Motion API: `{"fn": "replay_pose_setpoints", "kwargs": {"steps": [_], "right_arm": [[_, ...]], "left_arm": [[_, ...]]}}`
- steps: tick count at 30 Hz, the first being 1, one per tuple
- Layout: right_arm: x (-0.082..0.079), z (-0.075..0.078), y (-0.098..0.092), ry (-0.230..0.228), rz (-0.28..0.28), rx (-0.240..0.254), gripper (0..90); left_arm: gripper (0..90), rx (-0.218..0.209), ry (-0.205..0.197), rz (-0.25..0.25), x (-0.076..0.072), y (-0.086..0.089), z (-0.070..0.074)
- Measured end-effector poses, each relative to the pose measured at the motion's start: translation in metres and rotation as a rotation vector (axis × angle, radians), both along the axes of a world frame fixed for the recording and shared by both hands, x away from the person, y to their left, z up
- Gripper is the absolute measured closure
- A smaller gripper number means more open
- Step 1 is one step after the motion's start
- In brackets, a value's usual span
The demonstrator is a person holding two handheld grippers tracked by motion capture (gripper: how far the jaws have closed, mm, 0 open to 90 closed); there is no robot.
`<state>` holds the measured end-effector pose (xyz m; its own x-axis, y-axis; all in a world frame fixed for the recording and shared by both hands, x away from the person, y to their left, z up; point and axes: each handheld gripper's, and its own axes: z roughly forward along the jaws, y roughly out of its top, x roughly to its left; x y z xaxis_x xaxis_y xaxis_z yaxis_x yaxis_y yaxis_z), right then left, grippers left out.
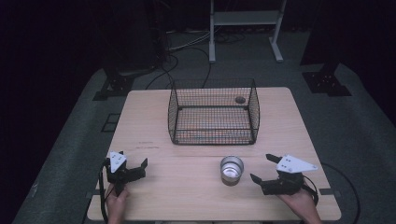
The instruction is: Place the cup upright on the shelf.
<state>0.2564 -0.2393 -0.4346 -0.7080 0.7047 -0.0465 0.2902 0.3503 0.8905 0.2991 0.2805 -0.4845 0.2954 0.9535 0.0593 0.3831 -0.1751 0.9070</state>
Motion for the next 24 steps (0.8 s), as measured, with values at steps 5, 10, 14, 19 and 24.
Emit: {"fn": "replay_pose_setpoints", "kwargs": {"steps": [5, 10, 14, 19, 24], "right_arm": [[0.001, -0.003, 0.008, 0.022, 0.021, -0.016, 8.7], [0.002, -0.005, 0.014, 0.034, 0.039, -0.032, 8.7], [0.002, -0.007, 0.018, 0.044, 0.047, -0.042, 8.7], [0.005, -0.010, 0.025, 0.069, 0.054, -0.054, 7.9], [0.005, -0.012, 0.032, 0.081, 0.069, -0.060, 7.9]], "left_arm": [[0.0, 0.001, 0.000, 0.001, 0.000, 0.000, 0.000], [0.0, 0.001, 0.001, 0.002, 0.000, 0.000, 0.000], [0.0, 0.002, 0.001, 0.001, 0.000, 0.000, 0.000], [0.0, 0.003, 0.002, 0.001, 0.000, 0.000, 0.000], [0.0, -0.001, 0.000, 0.002, 0.000, 0.000, 0.000]]}}
